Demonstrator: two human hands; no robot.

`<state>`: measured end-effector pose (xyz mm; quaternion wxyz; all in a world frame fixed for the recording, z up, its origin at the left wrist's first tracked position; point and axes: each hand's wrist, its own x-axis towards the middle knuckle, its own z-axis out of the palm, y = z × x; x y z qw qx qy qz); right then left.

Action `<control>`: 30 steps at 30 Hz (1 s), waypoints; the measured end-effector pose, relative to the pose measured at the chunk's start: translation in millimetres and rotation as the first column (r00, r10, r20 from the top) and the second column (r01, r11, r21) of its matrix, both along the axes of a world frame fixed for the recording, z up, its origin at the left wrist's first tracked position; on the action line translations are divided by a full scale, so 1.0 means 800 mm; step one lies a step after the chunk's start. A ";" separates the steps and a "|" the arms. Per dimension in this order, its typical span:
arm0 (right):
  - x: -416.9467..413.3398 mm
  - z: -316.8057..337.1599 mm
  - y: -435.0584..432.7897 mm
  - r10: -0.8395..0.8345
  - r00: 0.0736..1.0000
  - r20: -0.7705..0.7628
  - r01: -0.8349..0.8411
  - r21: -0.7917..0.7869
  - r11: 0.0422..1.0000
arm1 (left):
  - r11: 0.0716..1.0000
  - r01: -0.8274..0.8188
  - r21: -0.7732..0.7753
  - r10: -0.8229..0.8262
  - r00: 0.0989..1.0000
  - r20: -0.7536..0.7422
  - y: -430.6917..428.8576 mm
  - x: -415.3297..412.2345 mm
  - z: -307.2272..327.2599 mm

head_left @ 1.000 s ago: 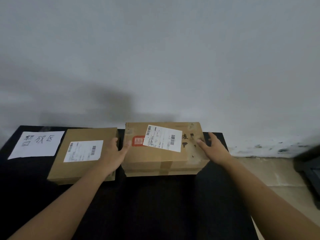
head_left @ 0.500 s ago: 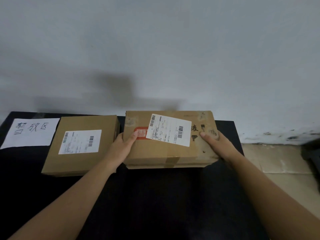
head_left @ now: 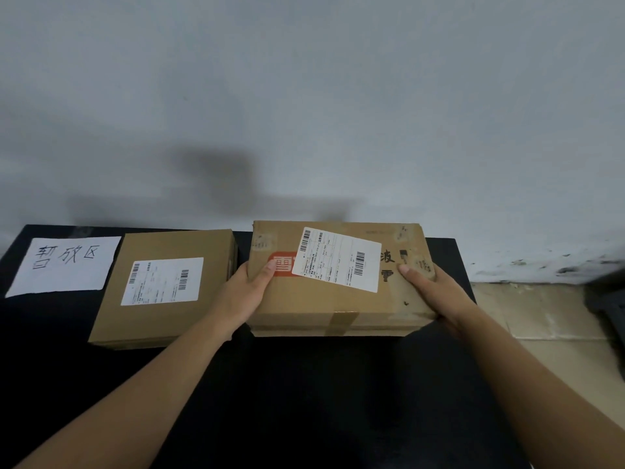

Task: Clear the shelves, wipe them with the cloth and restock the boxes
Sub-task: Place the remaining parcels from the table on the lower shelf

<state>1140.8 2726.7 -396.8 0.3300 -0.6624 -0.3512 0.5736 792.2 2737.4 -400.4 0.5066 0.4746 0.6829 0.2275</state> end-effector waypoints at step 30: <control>-0.238 0.245 0.025 0.509 0.856 0.090 -0.500 0.393 0.772 | 0.810 -0.460 0.363 0.454 0.884 0.107 -0.155 -0.212 0.201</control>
